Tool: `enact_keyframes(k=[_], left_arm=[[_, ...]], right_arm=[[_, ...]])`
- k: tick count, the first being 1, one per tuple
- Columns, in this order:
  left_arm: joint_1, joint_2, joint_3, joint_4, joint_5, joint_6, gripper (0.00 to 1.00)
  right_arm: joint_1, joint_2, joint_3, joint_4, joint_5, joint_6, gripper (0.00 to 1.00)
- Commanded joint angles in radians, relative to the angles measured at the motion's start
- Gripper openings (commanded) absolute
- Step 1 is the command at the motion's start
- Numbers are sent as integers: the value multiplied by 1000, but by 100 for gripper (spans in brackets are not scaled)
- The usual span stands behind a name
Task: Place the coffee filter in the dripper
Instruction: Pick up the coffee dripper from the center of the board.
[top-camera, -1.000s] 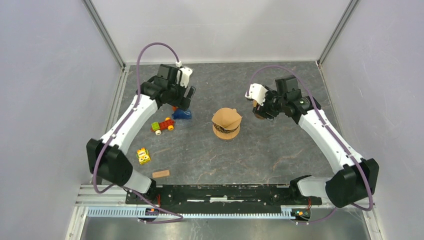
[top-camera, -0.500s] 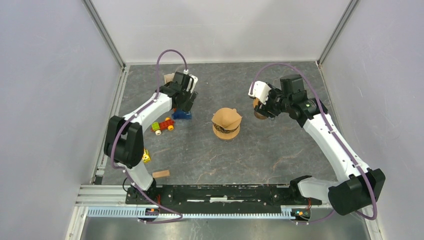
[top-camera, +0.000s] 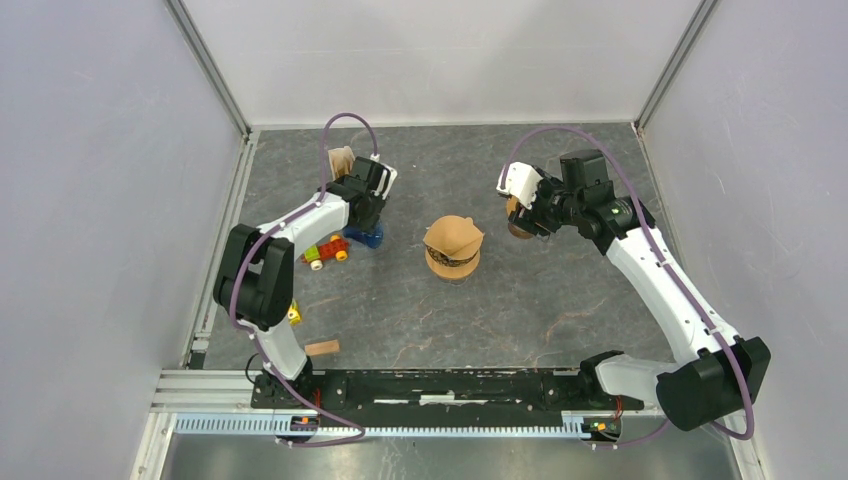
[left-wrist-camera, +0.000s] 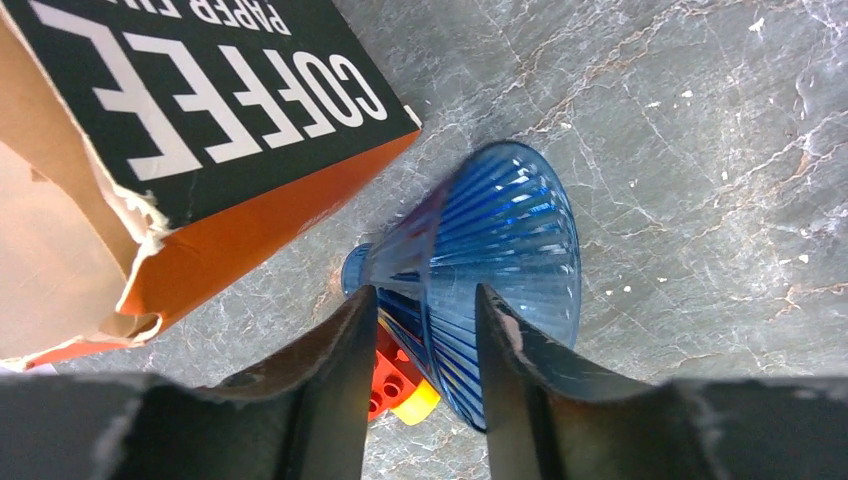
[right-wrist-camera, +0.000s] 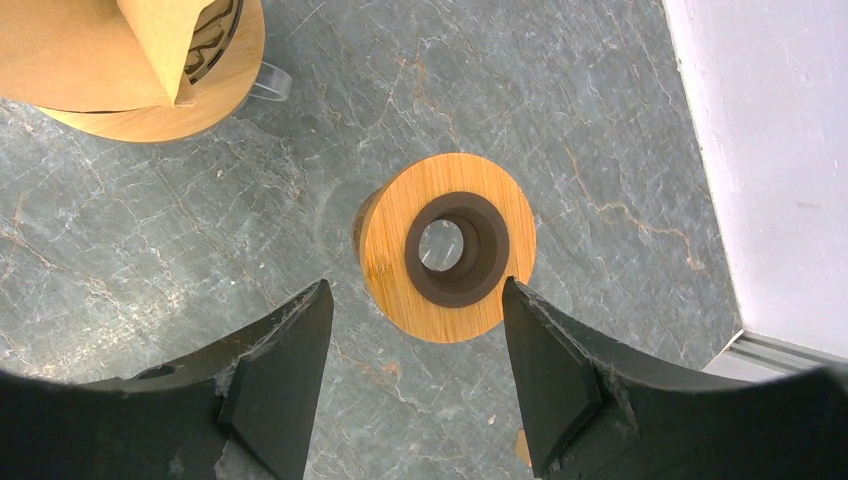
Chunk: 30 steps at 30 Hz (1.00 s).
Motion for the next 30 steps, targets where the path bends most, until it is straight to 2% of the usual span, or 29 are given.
enact_keyframes(k=[1,11,17,21,30], left_arm=[[-5,-16,9,10,44,-5,43],[-3,-72,53,-58,64,4,20],[-4,-100,204,-195,140,-4,2],[-4,-90,374,-286,217,-19,2],[-10,86,777,-395,469,-116,2]], right_arm=[[-1,-16,-2,11,-5,13,69],[-2,-27,6,8,3,15,69],[-1,-41,16,14,-16,22,69],[-1,-50,33,9,-20,28,69],[-1,-86,59,-2,-38,21,69]])
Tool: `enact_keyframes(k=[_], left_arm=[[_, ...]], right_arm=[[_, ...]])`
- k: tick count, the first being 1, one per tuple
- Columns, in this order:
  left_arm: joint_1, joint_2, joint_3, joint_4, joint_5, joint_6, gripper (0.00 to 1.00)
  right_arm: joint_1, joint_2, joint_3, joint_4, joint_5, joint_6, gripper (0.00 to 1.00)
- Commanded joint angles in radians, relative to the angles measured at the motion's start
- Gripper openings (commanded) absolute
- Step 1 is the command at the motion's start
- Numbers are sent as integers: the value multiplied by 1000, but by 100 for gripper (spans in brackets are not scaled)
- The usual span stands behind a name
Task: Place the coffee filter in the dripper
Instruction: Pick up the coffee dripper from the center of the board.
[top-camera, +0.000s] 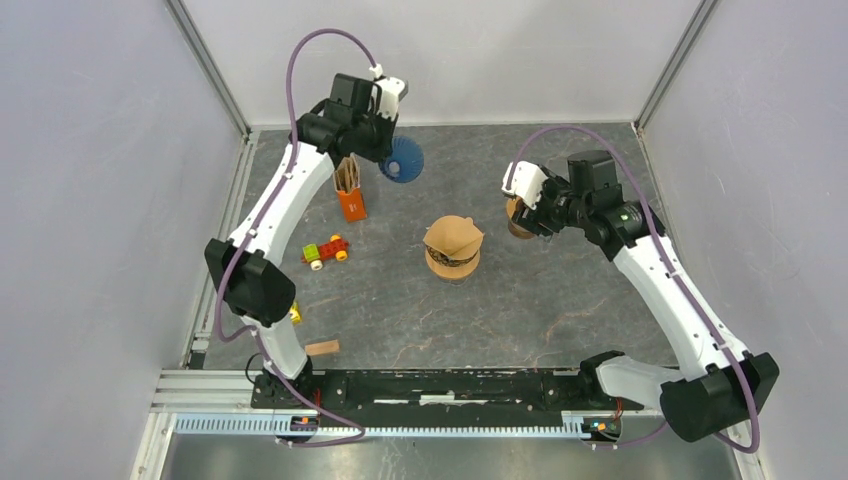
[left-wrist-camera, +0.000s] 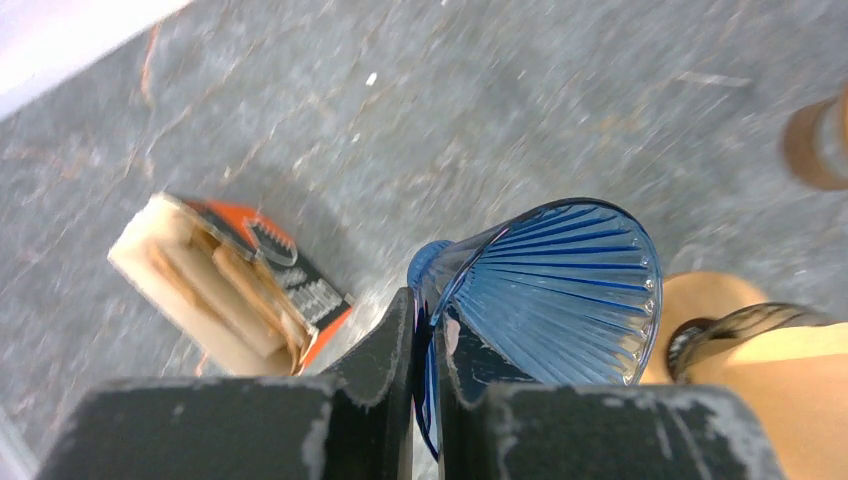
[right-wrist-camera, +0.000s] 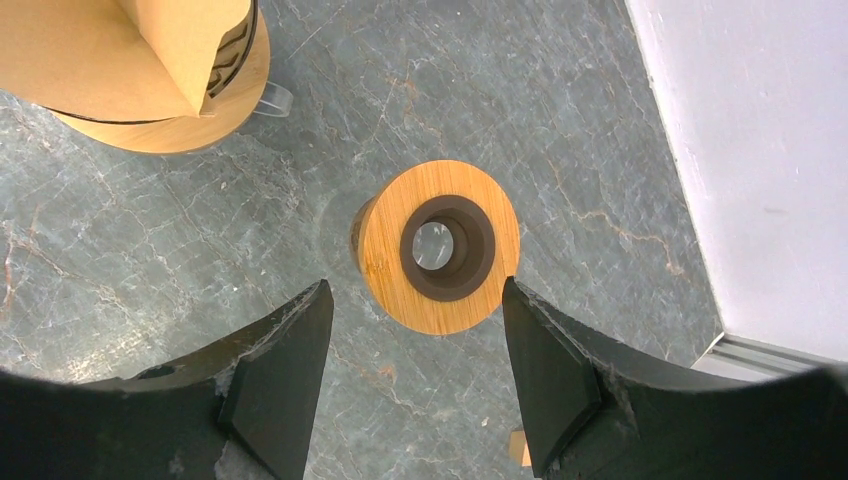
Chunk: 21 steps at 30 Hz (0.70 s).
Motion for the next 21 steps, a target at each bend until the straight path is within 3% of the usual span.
enact_keyframes(k=[1,11,19,21], left_arm=[[-15,90,160,-46,165,-100,2],[-187,262,443,-66,216,-168,2],[-308,594,1031,-303,237,-210,2],[-332,605,1019,-283,219,-212,2]], right_arm=[[0,-41,59,0,-30,10,69],[-1,-72,48,-3,-6,4,70],[-2,-100,52,-83,29,-85,70],[-1,-105,54,-97,41,-101,70]])
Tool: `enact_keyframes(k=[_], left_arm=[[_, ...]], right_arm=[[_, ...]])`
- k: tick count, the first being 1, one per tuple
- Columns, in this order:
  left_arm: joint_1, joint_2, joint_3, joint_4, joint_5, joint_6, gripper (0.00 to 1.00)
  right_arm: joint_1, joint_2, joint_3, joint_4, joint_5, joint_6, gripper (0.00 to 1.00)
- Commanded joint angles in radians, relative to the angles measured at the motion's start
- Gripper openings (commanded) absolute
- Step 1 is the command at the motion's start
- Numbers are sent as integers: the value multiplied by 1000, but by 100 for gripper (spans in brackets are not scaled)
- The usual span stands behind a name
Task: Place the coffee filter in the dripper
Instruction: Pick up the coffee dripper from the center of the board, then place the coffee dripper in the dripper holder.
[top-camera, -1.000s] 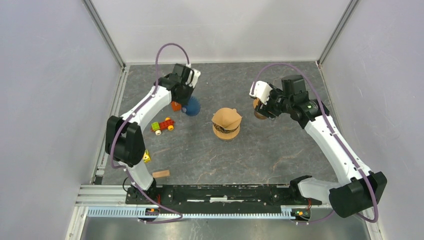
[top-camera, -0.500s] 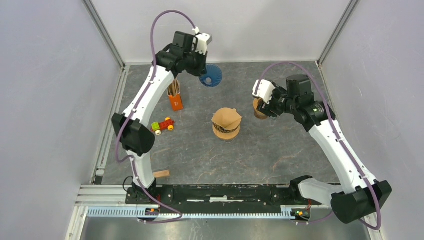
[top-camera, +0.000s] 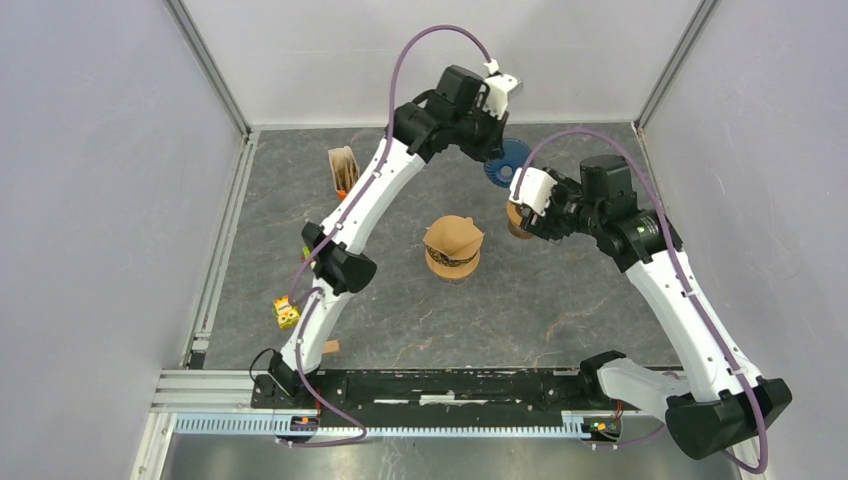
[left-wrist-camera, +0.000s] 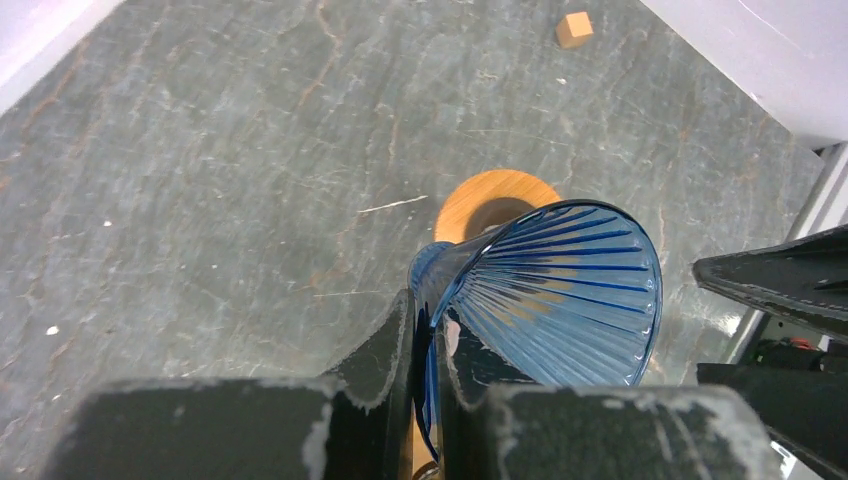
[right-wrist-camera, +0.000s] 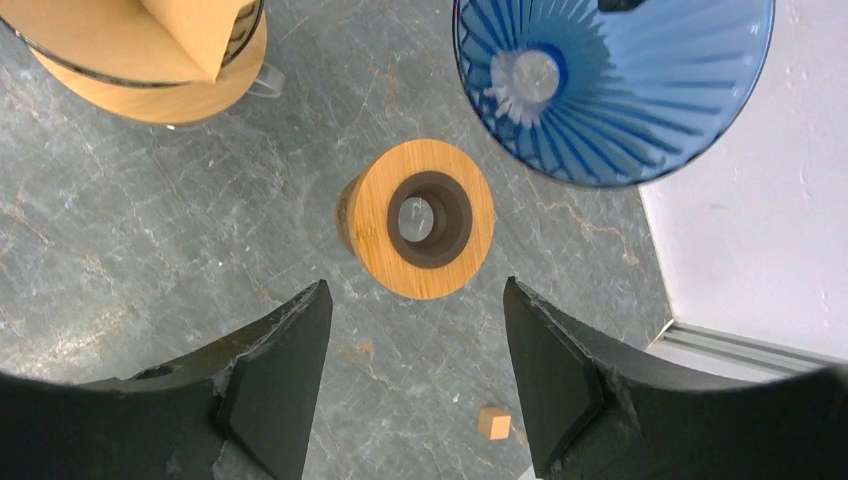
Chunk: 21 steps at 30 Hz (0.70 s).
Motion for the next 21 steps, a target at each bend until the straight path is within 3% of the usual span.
enact_keyframes(k=[1,21], left_arm=[[-34,57,113,-68,30,-72,2],[-116,128,98,-28,48,-115,2]], right_arm=[[-1,-25,36,-46,39,-60,70],[29,34,56,-88,89,-166,72]])
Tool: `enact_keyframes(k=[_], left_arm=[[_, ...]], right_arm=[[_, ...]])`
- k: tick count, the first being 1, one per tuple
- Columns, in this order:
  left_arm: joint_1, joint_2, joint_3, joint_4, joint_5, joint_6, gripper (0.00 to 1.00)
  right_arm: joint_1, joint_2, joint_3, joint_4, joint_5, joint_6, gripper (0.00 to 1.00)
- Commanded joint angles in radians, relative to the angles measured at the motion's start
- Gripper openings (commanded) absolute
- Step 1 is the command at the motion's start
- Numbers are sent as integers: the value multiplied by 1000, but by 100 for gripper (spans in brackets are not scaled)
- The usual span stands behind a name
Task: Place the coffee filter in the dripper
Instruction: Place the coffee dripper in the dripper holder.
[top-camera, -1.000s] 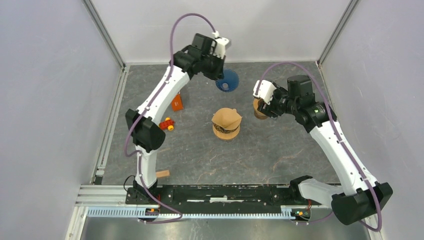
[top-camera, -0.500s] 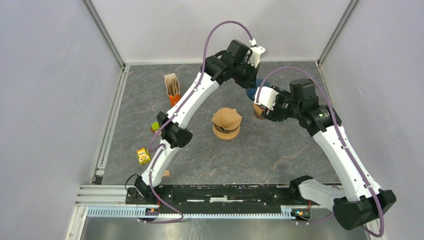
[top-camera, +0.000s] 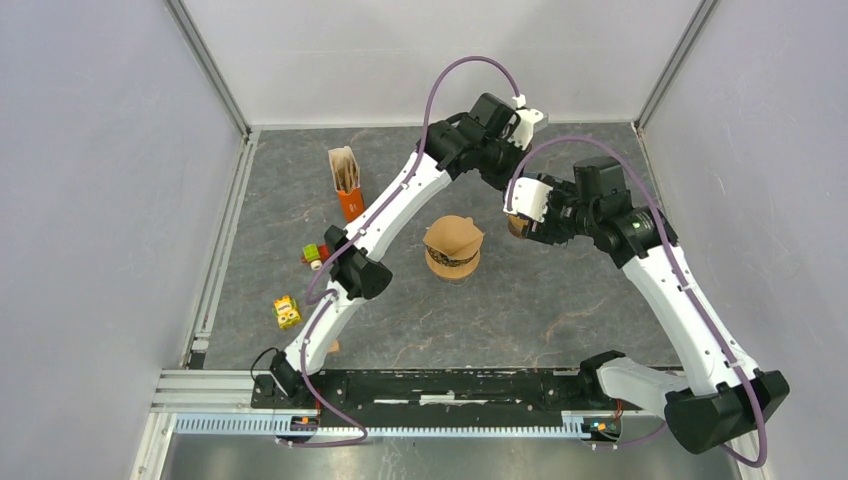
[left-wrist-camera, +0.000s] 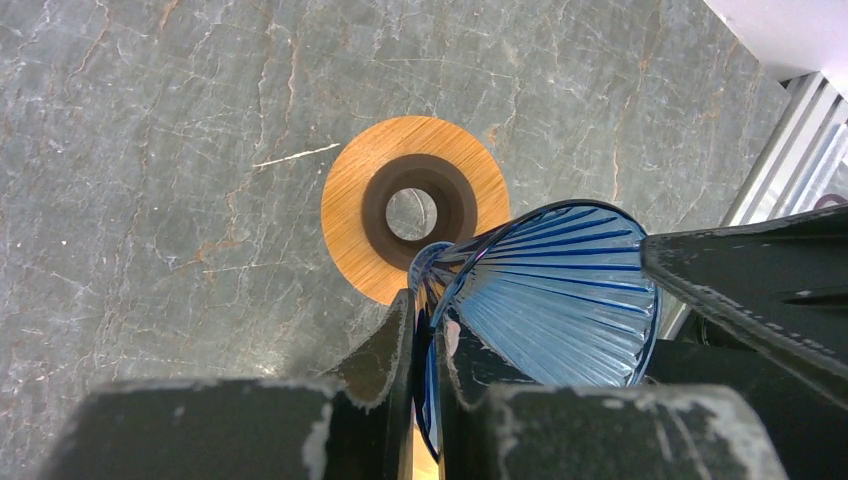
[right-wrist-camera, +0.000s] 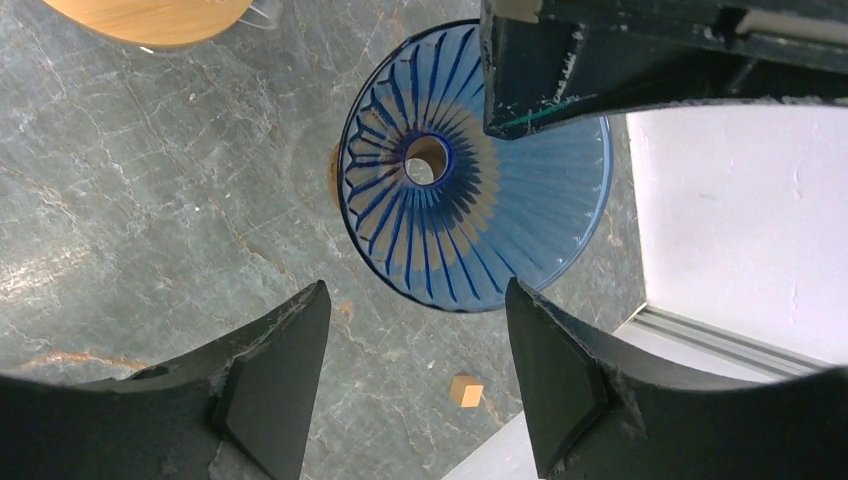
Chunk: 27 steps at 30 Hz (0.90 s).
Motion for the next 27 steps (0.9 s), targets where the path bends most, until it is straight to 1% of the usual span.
enact_keyframes(k=[1,9,17,24,27], left_arm=[[-5,16,34,51,34,-44,2],[-5,36,48,68,53,-47,2],[-4,34,51,77,61,-51,2],[-4,28,58,92,60,-57,2],[-4,29,58,93,63,-59,2]], right_arm=[[28,24,48,-8,36,-45,72],[85,78,63,8,127,-71,71],[89,150,74,-5,164,-100,61],[89,170,76,-13,165,-108,56],[89,175,72,-3,173,-108,50]])
